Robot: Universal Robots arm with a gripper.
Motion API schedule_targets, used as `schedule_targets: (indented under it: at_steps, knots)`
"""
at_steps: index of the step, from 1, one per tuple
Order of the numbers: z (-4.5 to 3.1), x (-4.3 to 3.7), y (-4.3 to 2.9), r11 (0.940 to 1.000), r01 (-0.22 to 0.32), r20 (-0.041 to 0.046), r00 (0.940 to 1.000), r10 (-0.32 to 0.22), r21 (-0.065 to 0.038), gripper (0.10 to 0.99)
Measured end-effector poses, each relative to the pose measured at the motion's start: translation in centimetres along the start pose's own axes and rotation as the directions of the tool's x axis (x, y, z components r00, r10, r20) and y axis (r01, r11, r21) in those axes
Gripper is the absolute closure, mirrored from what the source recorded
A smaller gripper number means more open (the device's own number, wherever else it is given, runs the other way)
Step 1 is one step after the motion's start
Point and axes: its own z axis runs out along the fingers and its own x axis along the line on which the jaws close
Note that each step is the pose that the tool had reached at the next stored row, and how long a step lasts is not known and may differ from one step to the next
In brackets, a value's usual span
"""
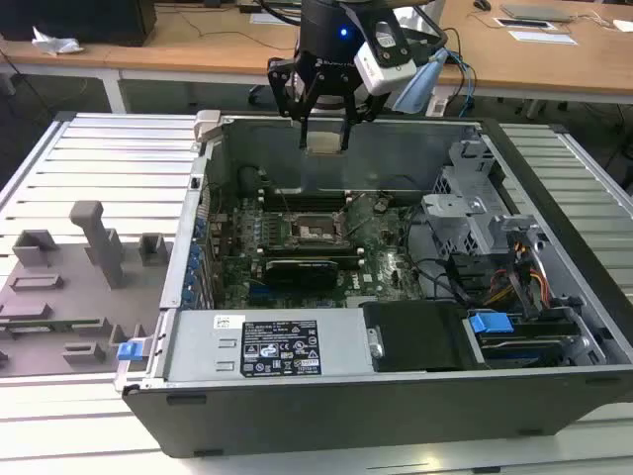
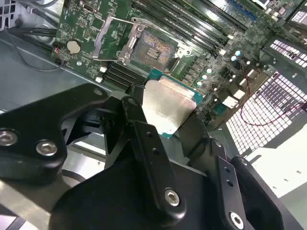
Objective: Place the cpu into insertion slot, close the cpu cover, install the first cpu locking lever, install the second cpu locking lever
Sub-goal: 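Place the cpu into insertion slot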
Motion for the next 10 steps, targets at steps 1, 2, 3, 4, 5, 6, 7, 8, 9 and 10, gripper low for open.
schedule_targets:
  at_steps: [1,2,3,4,5,6,7,8,9,10]
  knots:
    - [0.00,0.00,0.00,1.0000,0.000,0.0001,1.0000,0.000,0.000,0.545]
    - [0.00,0.00,0.00,1.0000,0.000,0.0001,1.0000,0.000,0.000,0.545]
    - [0.00,0.00,0.00,1.0000,0.000,0.0001,1.0000,0.000,0.000,0.545]
    - [0.00,0.00,0.00,1.0000,0.000,0.0001,1.0000,0.000,0.000,0.545]
    - [0.00,0.00,0.00,1.0000,0.000,0.0001,1.0000,0.000,0.000,0.545]
    - [0.01,0.00,0.00,1.0000,0.000,0.0001,1.0000,0.000,0.000,0.545]
    - [0.09,0.00,-0.01,1.0000,0.000,0.0004,1.0000,0.000,0.000,0.545]
    - [0.24,-0.01,-0.02,1.0000,0.000,0.0011,1.0000,0.000,0.000,0.545]
    - [0.60,0.00,-0.06,1.0000,0.000,0.0026,1.0000,0.000,0.000,0.545]
    - [1.06,0.02,-0.10,1.0000,0.000,0.0038,1.0000,0.000,0.000,0.545]
